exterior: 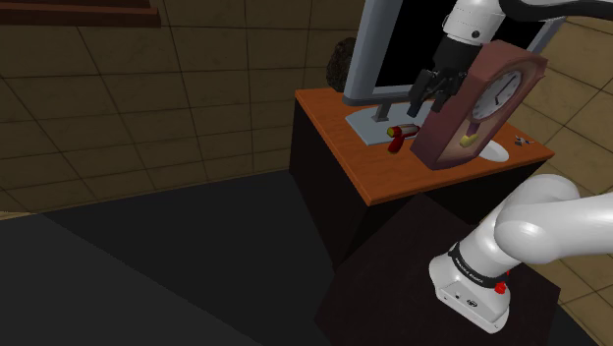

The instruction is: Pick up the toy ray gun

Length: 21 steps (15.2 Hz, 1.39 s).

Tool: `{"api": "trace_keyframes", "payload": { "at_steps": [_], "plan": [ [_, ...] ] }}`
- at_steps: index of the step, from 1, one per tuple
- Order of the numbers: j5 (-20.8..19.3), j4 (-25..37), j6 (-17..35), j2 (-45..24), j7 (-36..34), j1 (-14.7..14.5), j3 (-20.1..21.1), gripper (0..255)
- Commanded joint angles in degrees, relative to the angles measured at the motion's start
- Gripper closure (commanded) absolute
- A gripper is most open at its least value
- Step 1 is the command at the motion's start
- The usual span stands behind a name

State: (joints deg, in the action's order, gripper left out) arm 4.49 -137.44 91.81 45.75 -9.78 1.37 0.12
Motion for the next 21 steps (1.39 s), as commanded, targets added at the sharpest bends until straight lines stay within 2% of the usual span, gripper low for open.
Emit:
{"api": "trace_keyframes", "payload": {
  "at_steps": [1, 6, 11, 17, 21],
  "plan": [
    [0.0, 0.0, 0.0, 0.0, 0.0, 0.0, 0.0, 0],
    [-5.7, -6.2, 3.4, 2.9, 13.4, 0.0, -7.2, 0],
    [-12.0, -9.8, 8.0, 2.6, 26.8, 0.3, -15.3, 0],
    [-18.7, -10.4, 15.3, -2.6, 43.0, -0.2, -25.7, 0],
    [-21.4, -8.6, 20.9, -8.6, 53.9, -2.1, -33.2, 0]
  ]
}}
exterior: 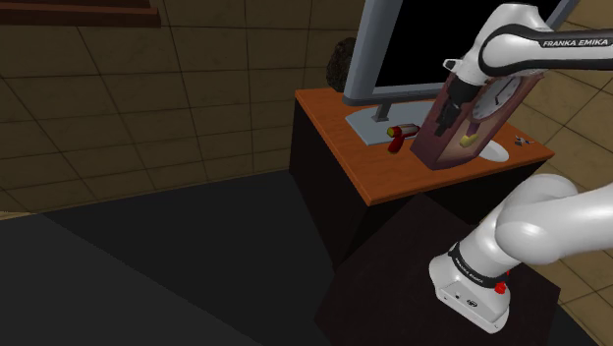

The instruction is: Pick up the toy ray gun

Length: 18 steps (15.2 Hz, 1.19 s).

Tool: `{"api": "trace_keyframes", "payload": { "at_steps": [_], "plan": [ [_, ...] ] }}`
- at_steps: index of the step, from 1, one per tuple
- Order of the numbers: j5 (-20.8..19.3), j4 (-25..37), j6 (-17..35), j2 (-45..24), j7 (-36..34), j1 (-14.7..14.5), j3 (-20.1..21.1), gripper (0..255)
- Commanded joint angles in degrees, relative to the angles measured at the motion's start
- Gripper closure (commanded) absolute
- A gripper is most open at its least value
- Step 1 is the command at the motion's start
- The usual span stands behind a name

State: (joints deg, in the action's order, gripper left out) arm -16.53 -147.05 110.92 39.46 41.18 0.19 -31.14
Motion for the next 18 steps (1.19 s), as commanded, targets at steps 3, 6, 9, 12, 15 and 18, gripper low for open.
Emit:
{"api": "trace_keyframes", "payload": {
  "at_steps": [3, 6, 9, 12, 15, 18],
  "plan": [
    [-0.9, 3.5, 6.0, -8.0, 11.4, -3.6, -7.9, 0],
    [0.6, 6.8, 10.3, -14.7, 20.6, -7.4, -14.3, 0],
    [5.1, 10.8, 14.2, -22.6, 31.2, -12.5, -21.3, 0],
    [14.8, 15.6, 17.2, -33.2, 44.9, -18.5, -29.1, 0],
    [31.8, 21.8, 17.2, -48.1, 62.8, -19.4, -32.0, 0],
    [41.9, 28.8, 15.4, -58.5, 74.6, -11.0, -25.3, 0]
  ]
}}
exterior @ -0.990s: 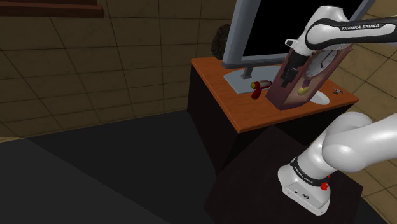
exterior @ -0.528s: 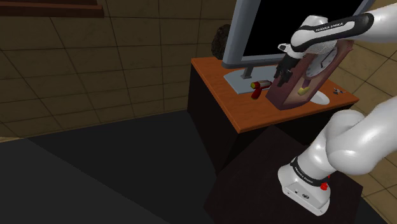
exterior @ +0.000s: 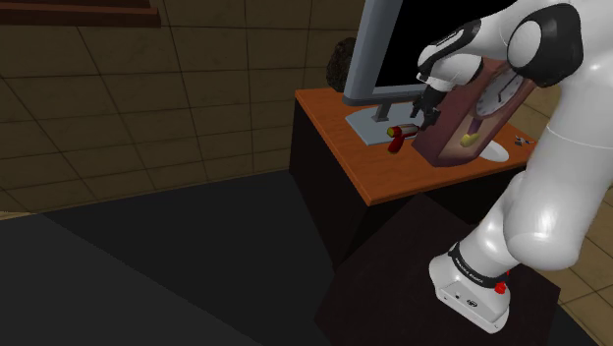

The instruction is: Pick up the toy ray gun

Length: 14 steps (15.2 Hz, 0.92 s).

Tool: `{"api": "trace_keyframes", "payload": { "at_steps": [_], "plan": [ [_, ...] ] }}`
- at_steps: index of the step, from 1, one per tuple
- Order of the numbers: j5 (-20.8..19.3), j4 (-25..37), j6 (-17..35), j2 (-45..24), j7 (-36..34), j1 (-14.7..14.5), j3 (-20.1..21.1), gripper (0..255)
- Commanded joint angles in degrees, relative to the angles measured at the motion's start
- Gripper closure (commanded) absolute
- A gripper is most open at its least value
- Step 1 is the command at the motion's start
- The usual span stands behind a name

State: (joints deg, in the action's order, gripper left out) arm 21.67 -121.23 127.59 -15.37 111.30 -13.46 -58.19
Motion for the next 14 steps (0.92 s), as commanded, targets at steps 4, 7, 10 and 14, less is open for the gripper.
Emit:
{"api": "trace_keyframes", "payload": {
  "at_steps": [4, 7, 10, 14],
  "plan": [
    [7.6, 6.2, -1.1, -8.4, 9.2, 7.4, 6.1, 0],
    [9.3, 5.8, 0.4, -10.0, 10.4, 8.4, 7.4, 0],
    [10.8, 5.5, 1.6, -11.4, 11.4, 9.3, 8.5, 0],
    [10.7, 4.8, 2.0, -11.0, 11.4, 8.9, 8.4, 255]
  ]
}}
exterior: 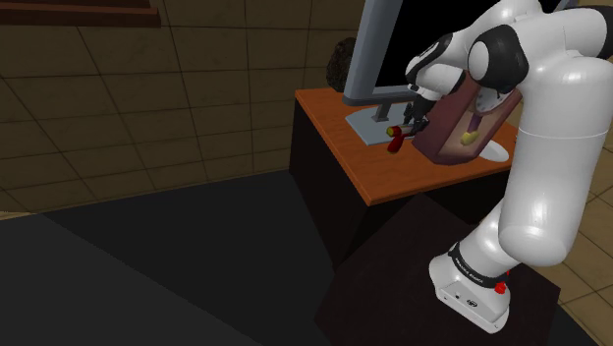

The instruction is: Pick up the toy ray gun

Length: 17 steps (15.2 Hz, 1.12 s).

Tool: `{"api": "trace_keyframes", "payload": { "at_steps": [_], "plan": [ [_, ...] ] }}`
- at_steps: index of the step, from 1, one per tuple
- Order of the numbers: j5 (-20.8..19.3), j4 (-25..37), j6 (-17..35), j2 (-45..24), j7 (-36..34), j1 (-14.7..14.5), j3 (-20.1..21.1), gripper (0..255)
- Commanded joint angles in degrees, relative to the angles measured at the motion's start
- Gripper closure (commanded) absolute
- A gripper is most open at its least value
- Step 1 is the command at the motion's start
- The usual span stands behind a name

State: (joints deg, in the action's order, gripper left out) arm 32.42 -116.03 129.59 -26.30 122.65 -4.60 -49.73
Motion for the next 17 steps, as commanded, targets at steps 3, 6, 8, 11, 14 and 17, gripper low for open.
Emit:
{"api": "trace_keyframes", "payload": {
  "at_steps": [3, 6, 8, 11, 14, 17],
  "plan": [
    [0.1, -0.5, 0.2, -0.1, -0.1, -0.1, 0.0, 255],
    [-0.1, -0.8, 0.3, 0.2, 0.0, -0.2, -0.2, 255],
    [-0.5, 0.4, -0.8, 0.1, -0.3, 0.1, -0.4, 255],
    [-2.3, 0.8, -2.3, 1.7, -1.5, -0.9, -1.7, 255],
    [-4.0, 1.3, -3.8, 3.3, -2.7, -1.9, -2.9, 255],
    [-5.7, 1.9, -5.3, 4.8, -3.9, -2.9, -4.1, 255]
  ]
}}
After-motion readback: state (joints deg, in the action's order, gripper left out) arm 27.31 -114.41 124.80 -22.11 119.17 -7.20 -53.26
